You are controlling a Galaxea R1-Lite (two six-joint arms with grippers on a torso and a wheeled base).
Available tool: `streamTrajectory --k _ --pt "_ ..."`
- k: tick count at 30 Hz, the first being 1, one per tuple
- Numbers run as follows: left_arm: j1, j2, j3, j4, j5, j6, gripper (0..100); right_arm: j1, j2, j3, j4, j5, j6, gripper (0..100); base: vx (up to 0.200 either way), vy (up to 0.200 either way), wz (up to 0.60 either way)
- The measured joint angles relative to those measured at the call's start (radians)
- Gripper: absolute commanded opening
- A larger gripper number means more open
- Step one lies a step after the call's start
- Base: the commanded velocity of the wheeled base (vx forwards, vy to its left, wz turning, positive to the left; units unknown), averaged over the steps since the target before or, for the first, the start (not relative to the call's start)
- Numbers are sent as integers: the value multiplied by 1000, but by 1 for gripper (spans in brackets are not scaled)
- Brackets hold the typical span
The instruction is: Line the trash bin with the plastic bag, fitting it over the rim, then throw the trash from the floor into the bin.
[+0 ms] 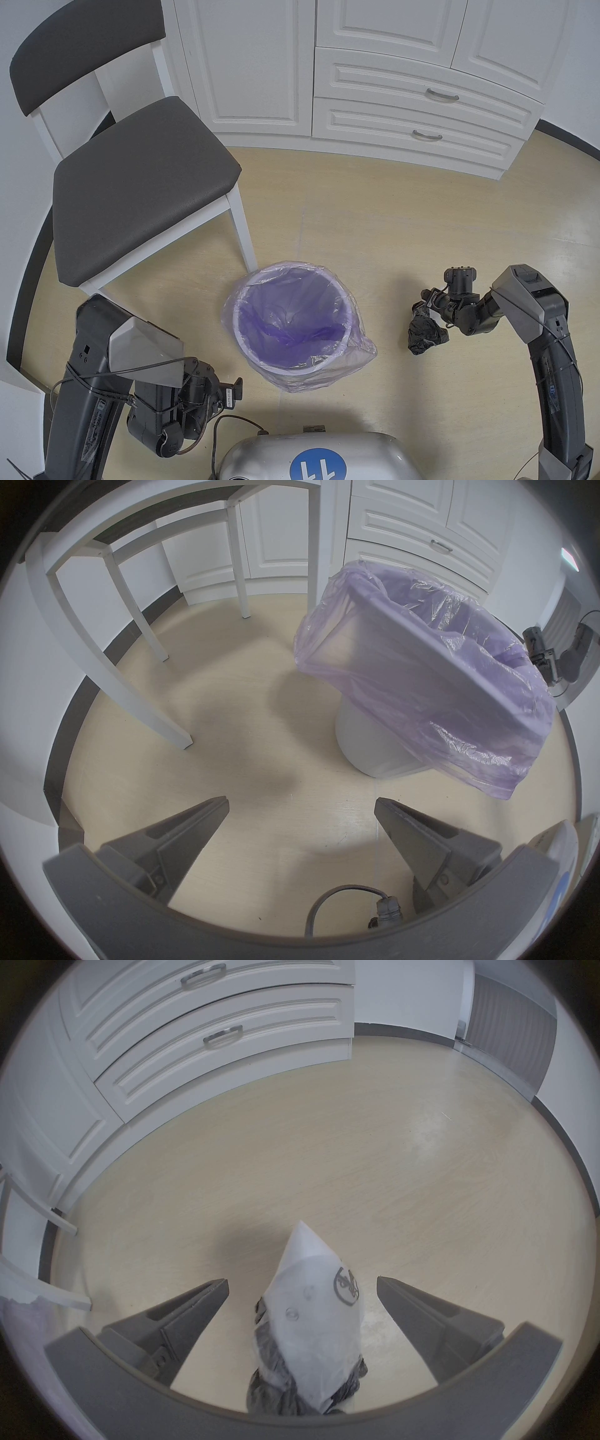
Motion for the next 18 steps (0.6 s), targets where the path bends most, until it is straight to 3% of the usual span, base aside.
streamTrajectory --k 5,16,17,18 --pt "-2 1 0 0 0 -1 100 0 55 -81 99 -16 8 100 0 0 0" --pt "-4 1 -2 0 0 -2 100 2 98 -144 174 -23 13 100 0 0 0" --pt "-3 1 -2 0 0 -2 100 2 99 -146 176 -23 13 0 0 0 0" --pt "-3 1 -2 0 0 -2 100 2 100 -147 176 -23 14 0 0 0 0"
